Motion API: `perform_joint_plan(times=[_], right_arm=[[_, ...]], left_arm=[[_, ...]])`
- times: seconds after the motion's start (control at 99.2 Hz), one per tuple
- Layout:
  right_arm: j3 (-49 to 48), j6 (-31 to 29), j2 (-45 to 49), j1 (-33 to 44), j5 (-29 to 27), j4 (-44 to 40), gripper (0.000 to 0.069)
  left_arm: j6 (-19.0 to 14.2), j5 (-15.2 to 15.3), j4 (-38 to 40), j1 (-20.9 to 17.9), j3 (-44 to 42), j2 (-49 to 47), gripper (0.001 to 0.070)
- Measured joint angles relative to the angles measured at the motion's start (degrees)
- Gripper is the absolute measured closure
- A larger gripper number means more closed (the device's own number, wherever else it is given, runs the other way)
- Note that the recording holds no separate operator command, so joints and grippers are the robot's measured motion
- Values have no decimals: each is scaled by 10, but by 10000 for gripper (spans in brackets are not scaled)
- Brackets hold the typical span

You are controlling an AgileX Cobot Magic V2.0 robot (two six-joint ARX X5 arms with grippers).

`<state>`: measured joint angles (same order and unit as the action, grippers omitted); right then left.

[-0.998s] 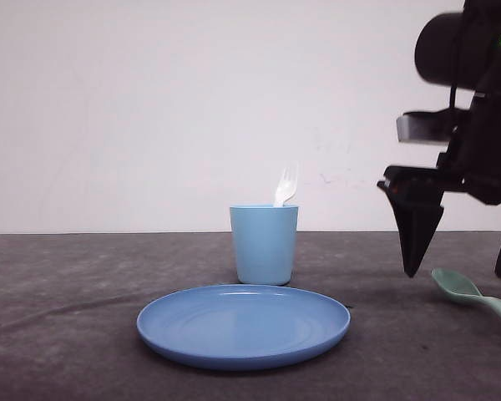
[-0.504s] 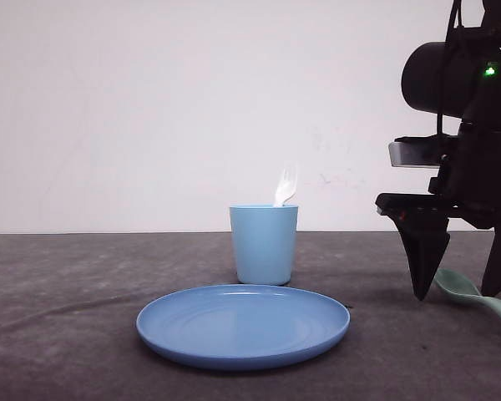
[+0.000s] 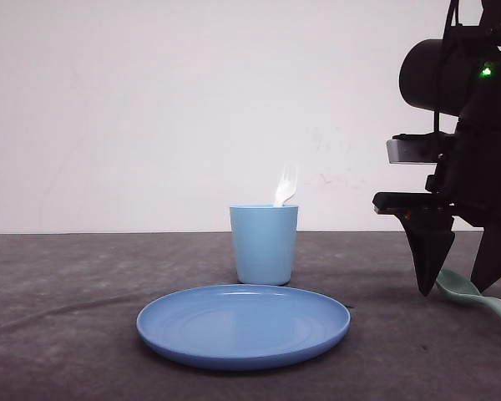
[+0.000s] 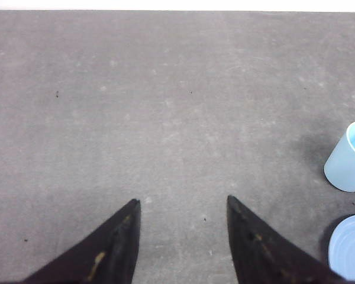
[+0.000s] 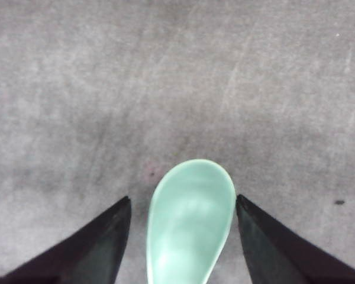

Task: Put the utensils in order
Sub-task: 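Lower the right gripper onto the mint-green spoon and close on it, then lift the green spoon with the right gripper and carry it over the cup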

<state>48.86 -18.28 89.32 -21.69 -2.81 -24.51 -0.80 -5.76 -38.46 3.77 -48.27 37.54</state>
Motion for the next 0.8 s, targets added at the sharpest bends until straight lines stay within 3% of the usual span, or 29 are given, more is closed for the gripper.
perform_joint_plan(times=[0.131, 0.423, 0.796], right_arm=[[0, 0, 0, 0, 0, 8, 349], [0, 0, 3, 0, -3, 12, 455], [1, 2, 6, 0, -3, 16, 477]], left_arm=[[0, 0, 0, 0, 0, 0, 436], [2, 0, 0, 0, 0, 0, 436], [2, 0, 1, 0, 0, 0, 436]])
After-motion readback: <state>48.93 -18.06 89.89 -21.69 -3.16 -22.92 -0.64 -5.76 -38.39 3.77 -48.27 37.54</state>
